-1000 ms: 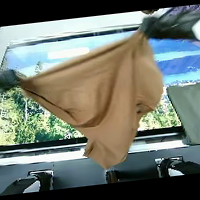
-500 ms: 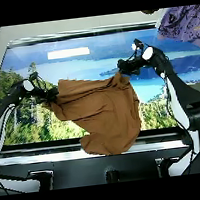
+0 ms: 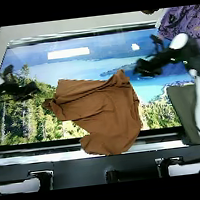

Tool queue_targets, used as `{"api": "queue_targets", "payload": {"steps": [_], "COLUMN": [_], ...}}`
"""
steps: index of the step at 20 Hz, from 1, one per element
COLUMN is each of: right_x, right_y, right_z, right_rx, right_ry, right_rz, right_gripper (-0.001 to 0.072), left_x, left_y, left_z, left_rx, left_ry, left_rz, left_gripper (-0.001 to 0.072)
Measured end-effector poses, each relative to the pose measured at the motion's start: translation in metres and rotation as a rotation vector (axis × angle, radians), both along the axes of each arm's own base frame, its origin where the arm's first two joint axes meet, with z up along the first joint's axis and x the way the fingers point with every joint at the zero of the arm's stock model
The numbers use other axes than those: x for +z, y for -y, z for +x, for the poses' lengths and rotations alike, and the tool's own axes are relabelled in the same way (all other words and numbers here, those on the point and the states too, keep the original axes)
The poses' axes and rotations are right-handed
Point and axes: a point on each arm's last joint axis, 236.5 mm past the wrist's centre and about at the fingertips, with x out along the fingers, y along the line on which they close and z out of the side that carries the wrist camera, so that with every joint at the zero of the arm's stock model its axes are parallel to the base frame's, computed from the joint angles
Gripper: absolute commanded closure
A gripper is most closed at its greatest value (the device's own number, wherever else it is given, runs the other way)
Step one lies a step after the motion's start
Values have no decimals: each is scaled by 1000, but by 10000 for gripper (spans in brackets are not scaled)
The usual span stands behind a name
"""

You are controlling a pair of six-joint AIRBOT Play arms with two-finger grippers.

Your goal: Fold the clothes and pants, and hang the long-sleeved shirts on hangers.

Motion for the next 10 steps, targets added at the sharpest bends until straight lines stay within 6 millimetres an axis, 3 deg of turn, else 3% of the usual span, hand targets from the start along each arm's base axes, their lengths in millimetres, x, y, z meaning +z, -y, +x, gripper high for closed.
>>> {"api": "queue_targets", "payload": {"steps": [3, 7, 10], "right_x": [-14, -56, -89], "right_y": [16, -7, -21], "right_z": [-78, -178, -232], "right_rx": [-30, -113, -173], "right_ry": [-88, -187, -249], "right_rz": [3, 99, 148], "right_gripper": [258, 258, 258], "left_x": [8, -1, -5], "left_y": [-17, -16, -13], "left_z": [-28, -54, -59], "left_rx": [27, 40, 42], "left_ry": [-14, -51, -58], "left_rz": [1, -19, -31], "left_gripper": [147, 147, 147]}}
